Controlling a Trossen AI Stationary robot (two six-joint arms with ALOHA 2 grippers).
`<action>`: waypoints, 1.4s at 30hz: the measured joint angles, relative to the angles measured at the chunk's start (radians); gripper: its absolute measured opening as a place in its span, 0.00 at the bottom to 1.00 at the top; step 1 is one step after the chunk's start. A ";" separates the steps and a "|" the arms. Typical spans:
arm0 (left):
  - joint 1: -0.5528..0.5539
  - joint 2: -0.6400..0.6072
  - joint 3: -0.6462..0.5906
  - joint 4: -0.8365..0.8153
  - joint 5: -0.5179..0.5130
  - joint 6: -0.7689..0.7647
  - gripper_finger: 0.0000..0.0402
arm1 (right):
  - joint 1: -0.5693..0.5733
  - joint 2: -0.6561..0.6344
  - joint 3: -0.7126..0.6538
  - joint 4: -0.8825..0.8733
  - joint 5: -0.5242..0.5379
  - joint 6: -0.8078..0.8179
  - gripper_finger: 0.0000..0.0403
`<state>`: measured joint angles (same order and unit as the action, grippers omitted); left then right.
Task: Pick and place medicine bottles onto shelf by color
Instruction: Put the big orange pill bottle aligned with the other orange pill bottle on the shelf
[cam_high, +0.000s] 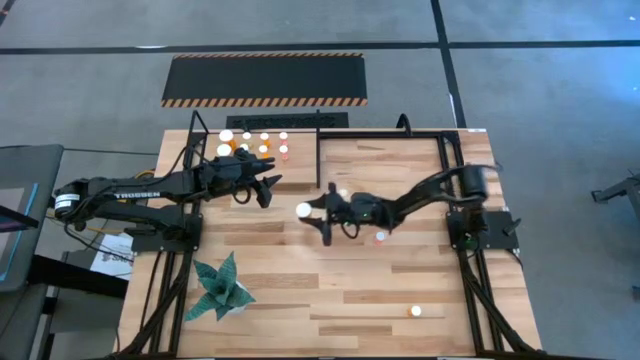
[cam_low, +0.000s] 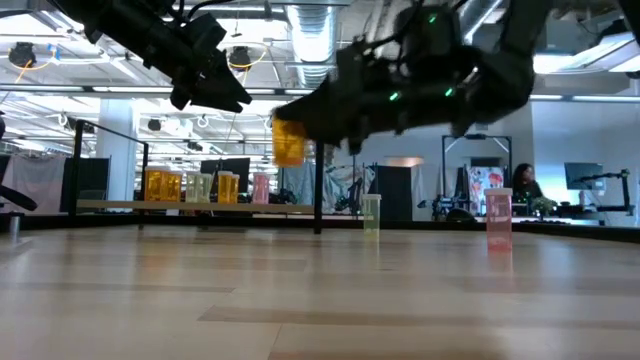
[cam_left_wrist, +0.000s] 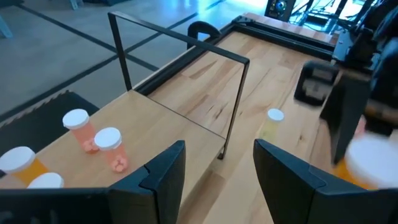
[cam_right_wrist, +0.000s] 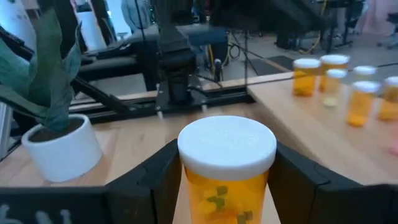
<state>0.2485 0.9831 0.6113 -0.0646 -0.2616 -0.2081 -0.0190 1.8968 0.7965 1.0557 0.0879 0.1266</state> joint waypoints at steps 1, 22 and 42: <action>-0.001 0.000 0.000 0.000 0.003 0.000 0.44 | 0.003 0.045 0.019 0.031 -0.003 0.002 0.54; -0.055 0.000 0.000 -0.001 0.020 0.002 0.44 | 0.053 0.520 0.485 0.106 -0.128 0.078 0.54; -0.074 0.000 0.000 -0.013 0.012 0.002 0.44 | 0.054 0.530 0.500 -0.009 -0.118 0.036 0.55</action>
<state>0.1741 0.9831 0.6113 -0.0776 -0.2497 -0.2062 0.0348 2.4264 1.2961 1.0462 -0.0298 0.1627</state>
